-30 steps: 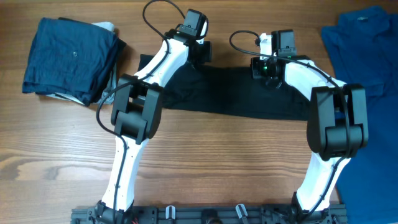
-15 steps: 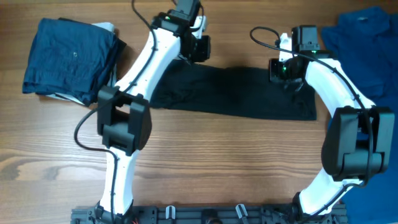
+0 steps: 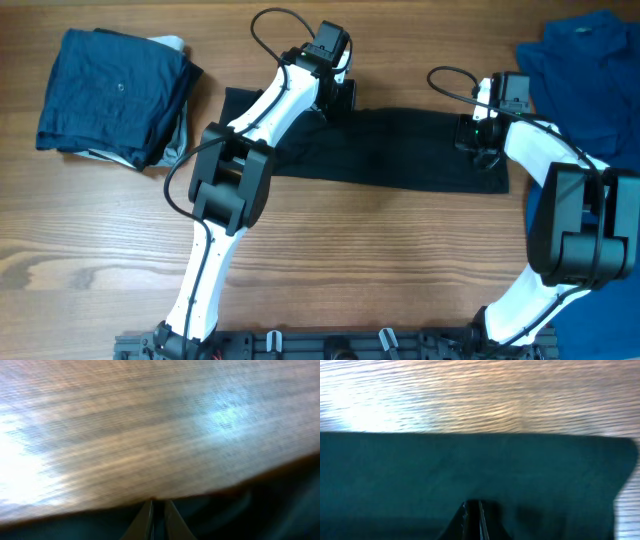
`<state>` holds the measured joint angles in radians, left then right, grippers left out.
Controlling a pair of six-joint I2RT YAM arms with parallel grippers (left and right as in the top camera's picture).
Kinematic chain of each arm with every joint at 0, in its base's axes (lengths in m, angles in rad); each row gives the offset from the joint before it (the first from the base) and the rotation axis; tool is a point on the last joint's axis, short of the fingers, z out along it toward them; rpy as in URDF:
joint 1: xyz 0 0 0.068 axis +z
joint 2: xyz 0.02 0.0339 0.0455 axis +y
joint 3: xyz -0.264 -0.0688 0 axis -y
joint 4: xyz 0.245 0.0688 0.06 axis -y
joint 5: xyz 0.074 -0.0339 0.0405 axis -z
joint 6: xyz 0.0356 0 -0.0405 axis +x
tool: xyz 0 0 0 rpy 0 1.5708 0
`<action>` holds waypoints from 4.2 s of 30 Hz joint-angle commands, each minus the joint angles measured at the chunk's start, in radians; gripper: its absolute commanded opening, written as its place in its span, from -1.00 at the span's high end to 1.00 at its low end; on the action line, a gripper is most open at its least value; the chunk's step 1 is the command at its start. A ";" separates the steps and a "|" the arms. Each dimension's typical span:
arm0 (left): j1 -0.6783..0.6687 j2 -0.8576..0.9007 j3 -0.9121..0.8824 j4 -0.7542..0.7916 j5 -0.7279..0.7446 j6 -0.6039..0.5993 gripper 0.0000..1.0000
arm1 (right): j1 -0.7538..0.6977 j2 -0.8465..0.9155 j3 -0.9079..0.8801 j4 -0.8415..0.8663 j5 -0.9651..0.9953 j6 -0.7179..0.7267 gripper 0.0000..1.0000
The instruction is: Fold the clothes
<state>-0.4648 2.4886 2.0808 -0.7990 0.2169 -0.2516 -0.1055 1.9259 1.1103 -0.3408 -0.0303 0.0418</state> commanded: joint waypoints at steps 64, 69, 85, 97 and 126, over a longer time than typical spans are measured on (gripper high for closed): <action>0.235 -0.132 -0.182 -0.181 -0.222 -0.018 0.92 | -0.185 -0.050 0.146 -0.087 -0.119 -0.147 0.32; 0.235 -0.132 -0.182 -0.181 -0.222 -0.018 0.92 | -0.183 -0.059 0.196 -0.340 -0.308 -0.114 0.67; 0.237 -0.237 -0.149 -0.184 -0.222 -0.018 0.92 | -0.146 -0.241 0.103 -0.203 -0.228 -0.126 0.28; 0.507 -0.636 -0.136 -0.258 -0.222 -0.019 -0.99 | 0.513 -0.127 0.109 -0.043 -0.287 -0.489 0.29; 0.605 -0.634 -0.136 -0.355 -0.214 -0.019 -1.00 | 0.684 -0.003 0.107 0.008 -0.191 -0.356 0.62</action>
<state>0.1387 1.8530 1.9419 -1.1526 -0.0025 -0.2737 0.5648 1.8961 1.2179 -0.3470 -0.2169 -0.3264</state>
